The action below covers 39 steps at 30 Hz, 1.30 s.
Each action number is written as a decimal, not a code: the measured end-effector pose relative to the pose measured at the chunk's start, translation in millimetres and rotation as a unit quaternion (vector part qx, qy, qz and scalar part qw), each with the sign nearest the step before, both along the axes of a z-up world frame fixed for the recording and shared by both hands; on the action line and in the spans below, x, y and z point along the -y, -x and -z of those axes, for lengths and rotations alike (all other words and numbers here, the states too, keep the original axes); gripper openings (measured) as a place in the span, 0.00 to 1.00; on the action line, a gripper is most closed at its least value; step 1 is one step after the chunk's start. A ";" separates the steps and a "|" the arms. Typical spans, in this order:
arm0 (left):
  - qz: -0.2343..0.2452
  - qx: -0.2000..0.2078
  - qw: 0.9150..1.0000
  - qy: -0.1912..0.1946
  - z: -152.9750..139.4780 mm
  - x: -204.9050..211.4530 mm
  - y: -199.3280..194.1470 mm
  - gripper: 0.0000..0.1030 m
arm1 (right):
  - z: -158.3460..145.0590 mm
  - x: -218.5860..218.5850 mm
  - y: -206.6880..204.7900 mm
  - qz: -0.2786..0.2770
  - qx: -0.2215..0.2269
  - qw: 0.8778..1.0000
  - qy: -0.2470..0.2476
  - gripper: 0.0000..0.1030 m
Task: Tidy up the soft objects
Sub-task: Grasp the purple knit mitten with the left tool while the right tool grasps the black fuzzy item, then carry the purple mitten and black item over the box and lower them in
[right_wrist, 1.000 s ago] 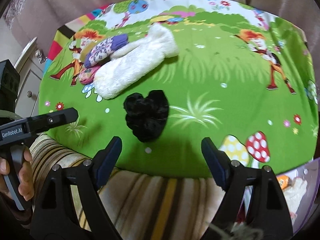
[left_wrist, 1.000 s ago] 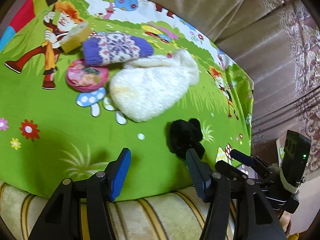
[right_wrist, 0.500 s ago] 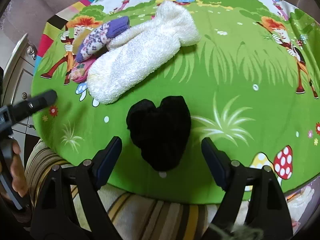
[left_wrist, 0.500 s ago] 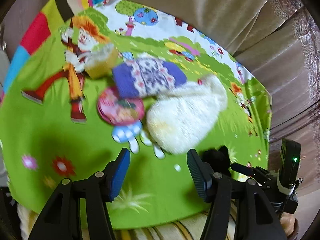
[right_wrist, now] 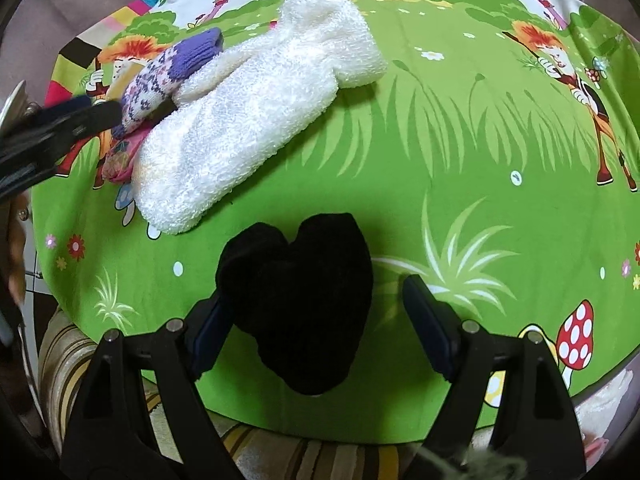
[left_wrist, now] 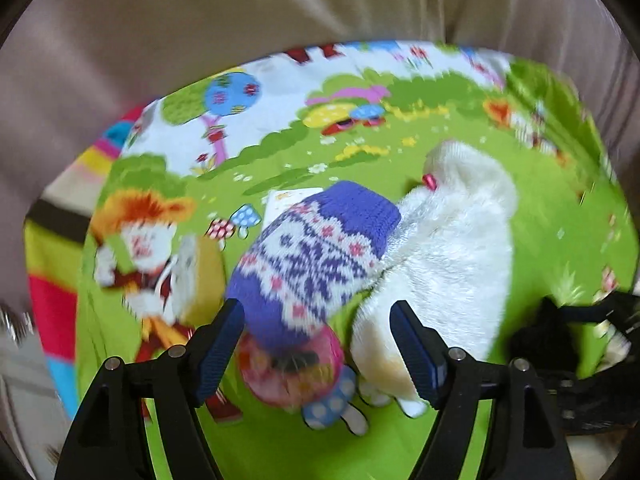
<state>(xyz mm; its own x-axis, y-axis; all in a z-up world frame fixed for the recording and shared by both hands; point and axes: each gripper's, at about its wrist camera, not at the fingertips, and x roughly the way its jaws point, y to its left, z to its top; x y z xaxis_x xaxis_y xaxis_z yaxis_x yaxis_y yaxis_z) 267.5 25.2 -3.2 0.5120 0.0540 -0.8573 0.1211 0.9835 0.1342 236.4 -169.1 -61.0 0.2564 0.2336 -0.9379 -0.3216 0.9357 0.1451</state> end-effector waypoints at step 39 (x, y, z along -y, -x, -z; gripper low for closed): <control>0.014 0.074 0.992 0.097 -60.6 35.6 82.0 0.15 | -73.5 44.4 51.4 0.004 0.108 0.993 -0.055 0.19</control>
<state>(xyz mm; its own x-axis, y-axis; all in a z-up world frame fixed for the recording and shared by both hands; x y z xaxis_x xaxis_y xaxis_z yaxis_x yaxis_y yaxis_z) 185.5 -10.3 57.4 0.6316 -0.1217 -0.7657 0.1424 0.9890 -0.0397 185.0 -213.6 12.5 0.4509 0.3279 -0.8302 -0.3487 0.9209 0.1743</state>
